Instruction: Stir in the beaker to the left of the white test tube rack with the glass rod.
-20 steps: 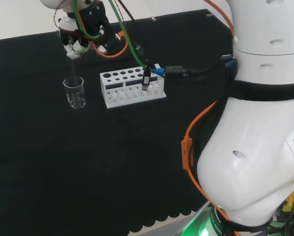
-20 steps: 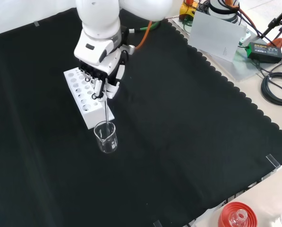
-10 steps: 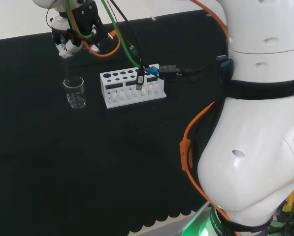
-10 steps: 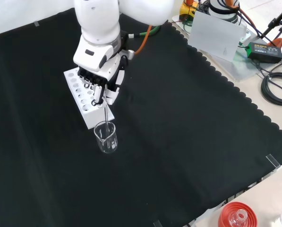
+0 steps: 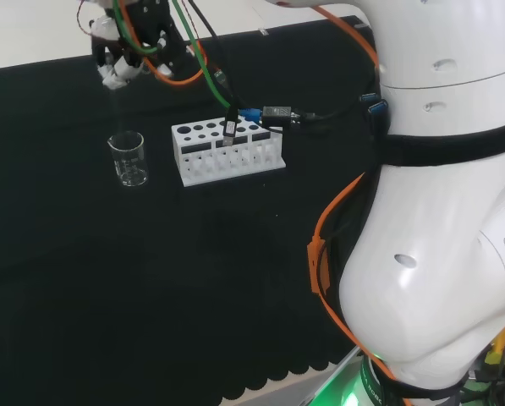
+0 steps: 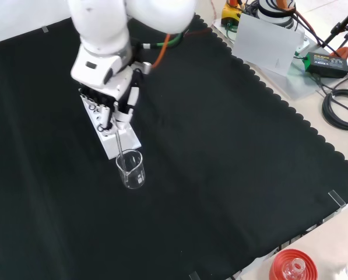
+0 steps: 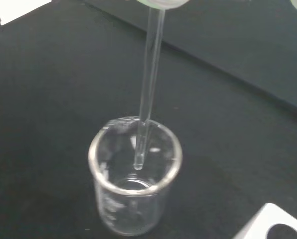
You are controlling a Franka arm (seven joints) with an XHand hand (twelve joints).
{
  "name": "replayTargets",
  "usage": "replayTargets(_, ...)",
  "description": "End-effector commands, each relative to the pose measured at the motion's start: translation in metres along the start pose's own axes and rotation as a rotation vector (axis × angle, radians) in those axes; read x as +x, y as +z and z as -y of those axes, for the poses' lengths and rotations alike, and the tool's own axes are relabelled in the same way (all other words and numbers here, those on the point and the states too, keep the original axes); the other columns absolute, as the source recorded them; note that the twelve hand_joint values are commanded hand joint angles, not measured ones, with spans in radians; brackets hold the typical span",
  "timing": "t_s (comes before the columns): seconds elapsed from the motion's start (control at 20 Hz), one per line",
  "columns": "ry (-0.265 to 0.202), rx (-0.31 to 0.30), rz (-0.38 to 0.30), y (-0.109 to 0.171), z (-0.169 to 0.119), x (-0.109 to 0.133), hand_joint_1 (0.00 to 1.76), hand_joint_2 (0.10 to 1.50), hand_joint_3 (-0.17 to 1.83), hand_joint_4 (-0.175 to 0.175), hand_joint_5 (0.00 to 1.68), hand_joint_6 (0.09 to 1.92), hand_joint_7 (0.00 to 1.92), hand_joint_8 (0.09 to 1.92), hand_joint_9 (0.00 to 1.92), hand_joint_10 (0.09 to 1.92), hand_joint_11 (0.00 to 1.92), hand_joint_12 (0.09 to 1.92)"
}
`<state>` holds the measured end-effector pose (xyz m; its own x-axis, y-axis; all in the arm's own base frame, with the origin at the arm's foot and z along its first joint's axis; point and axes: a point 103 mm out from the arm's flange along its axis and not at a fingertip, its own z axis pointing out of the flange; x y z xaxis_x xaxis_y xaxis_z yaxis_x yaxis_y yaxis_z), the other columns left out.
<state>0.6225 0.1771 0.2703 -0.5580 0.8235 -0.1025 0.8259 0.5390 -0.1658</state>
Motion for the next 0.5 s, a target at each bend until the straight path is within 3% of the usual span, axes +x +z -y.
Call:
replayTargets(0.05,0.039,0.017,-0.012,0.009,0.021,-0.041,1.2,1.12,-0.17,-0.175,1.15,0.76,1.68,0.64,1.92,0.34,1.79,0.56)
replayTargets(0.5,0.058,0.04,-0.018,0.013,0.042,-0.042,1.2,1.12,-0.17,-0.175,1.15,0.76,1.68,0.64,1.92,0.34,1.79,0.56)
